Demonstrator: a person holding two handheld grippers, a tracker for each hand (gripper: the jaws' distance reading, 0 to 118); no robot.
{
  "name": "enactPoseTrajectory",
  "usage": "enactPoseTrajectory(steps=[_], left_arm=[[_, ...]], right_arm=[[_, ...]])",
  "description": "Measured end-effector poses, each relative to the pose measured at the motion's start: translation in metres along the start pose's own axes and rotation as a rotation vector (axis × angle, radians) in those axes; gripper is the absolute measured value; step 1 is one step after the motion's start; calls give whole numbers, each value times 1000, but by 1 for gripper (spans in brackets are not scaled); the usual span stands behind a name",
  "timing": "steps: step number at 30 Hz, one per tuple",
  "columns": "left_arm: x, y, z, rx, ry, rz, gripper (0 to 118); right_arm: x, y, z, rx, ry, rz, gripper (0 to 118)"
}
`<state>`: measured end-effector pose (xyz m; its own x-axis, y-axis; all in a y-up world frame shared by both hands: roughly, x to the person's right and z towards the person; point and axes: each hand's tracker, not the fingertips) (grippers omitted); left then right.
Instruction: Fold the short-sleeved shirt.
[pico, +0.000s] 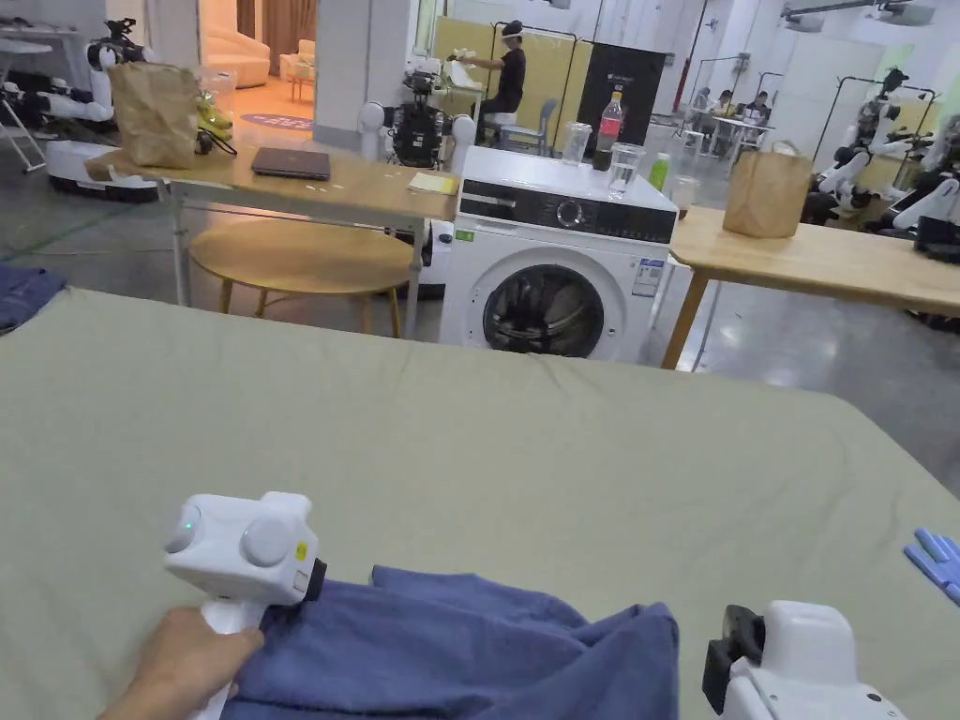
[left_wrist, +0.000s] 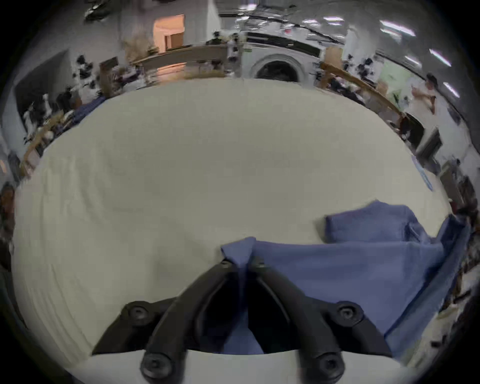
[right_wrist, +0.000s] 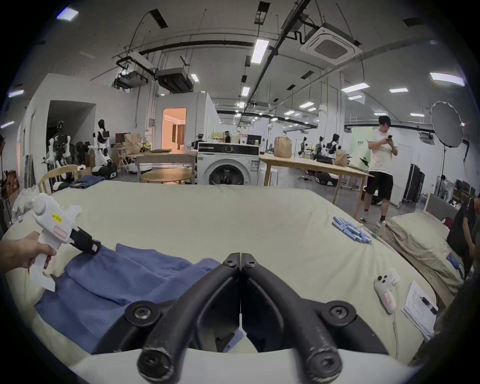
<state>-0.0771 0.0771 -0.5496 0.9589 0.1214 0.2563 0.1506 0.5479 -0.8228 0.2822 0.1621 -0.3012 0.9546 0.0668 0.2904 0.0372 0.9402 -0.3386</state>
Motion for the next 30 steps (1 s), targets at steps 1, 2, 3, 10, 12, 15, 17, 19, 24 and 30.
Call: enactPoseTrajectory(steps=[1, 2, 3, 10, 12, 15, 17, 19, 24, 30], left_arm=[[4, -3, 2, -11, 8, 5, 1], [9, -6, 5, -16, 5, -20, 1], [11, -9, 10, -2, -4, -49, 1], [2, -29, 75, 167, -46, -31, 1], [-6, -35, 95, 204, -33, -10, 1], [-18, -42, 116, 237, -42, 22, 1], [-22, -48, 125, 248, -31, 22, 1], [-28, -53, 130, 249, -30, 30, 1], [-30, -68, 131, 225, -25, 45, 1], [-35, -76, 125, 208, -33, 71, 1]], right_arm=[[4, 0, -2, -11, 0, -8, 0], [8, 0, -3, -22, 1, -14, 0], [11, 0, -4, -32, 0, -18, 0], [36, -2, -22, -159, 43, -24, 0], [36, -5, -30, -235, 63, -8, 0], [37, -20, -42, -324, 111, -31, 43], [32, -31, -53, -392, 137, -26, 61], [26, -45, -66, -457, 159, -5, 61], [5, -74, -98, -607, 223, -16, 61], [1, -68, -94, -572, 288, -39, 9]])
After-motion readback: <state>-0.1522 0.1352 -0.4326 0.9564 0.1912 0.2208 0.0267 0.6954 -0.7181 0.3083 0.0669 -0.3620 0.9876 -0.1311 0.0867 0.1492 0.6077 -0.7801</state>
